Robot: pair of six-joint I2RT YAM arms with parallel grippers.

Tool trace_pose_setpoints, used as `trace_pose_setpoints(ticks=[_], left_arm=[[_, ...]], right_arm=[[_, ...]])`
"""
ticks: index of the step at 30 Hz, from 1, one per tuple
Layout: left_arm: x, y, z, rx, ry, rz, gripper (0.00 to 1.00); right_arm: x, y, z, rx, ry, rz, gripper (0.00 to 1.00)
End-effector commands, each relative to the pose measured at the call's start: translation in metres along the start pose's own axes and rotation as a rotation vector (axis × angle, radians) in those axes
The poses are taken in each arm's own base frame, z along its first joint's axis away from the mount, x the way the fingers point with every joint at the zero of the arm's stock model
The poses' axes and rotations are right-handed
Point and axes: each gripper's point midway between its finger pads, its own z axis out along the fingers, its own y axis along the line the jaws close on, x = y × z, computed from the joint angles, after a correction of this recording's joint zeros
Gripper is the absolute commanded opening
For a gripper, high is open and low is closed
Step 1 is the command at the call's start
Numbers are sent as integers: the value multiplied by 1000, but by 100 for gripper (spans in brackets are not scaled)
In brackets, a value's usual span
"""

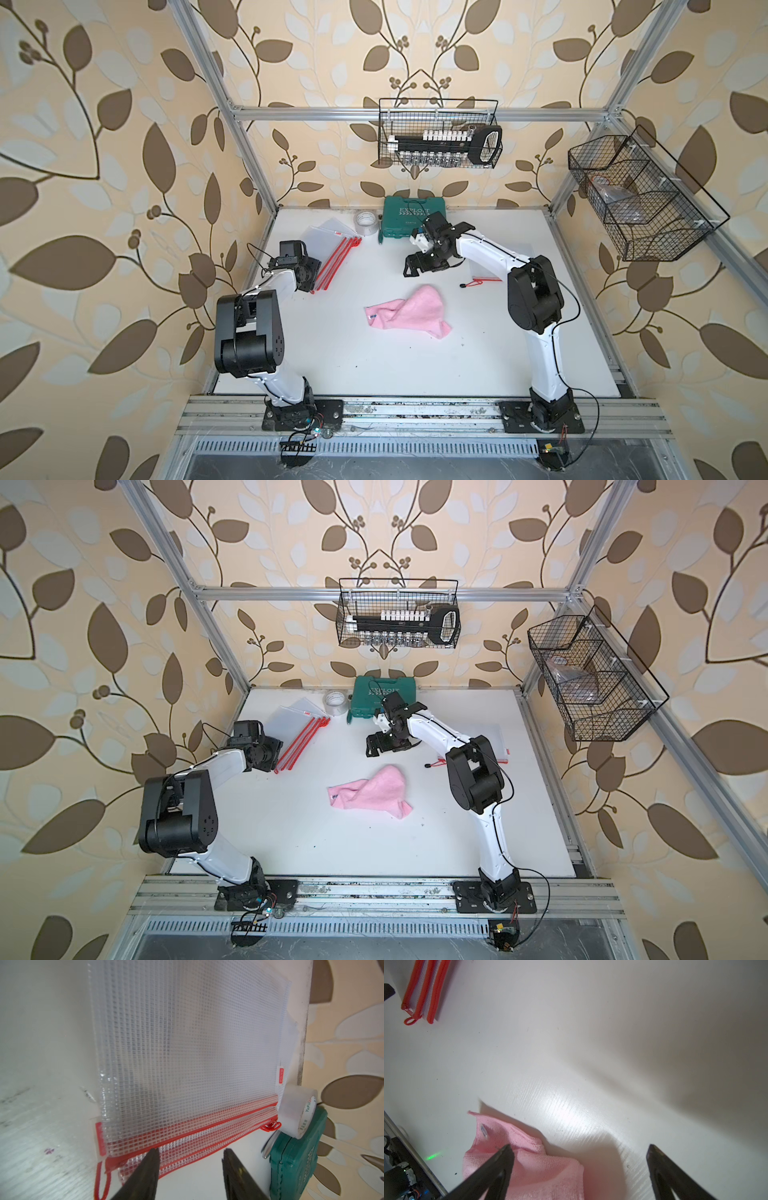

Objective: Wipe the document bag
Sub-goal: Adjust the document bag.

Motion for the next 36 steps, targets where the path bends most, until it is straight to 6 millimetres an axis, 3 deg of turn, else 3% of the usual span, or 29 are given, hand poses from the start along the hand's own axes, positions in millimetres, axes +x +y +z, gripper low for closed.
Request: trace_pose_setpoints(ticks=[1,9,17,25,32,36], left_arm=[[13,5,4,-5,39,-37,52],[14,25,5,-67,15,-25,53],[-8,37,16,-112,-47,14,53],[-23,33,22,-112,-106,59,53],[-40,8,1,-36,-204,126,54],[-50,4,-4,-20,-242,144,55]], right_arm=[[-1,5,-6,-20,-9,8,96],[0,5,-5,-24,-4,12,96],[2,4,-5,-20,-3,12,96],[5,1,-4,-17,1,16,96],[7,-2,-4,-12,2,20,96],[8,-2,-4,-12,5,20,96]])
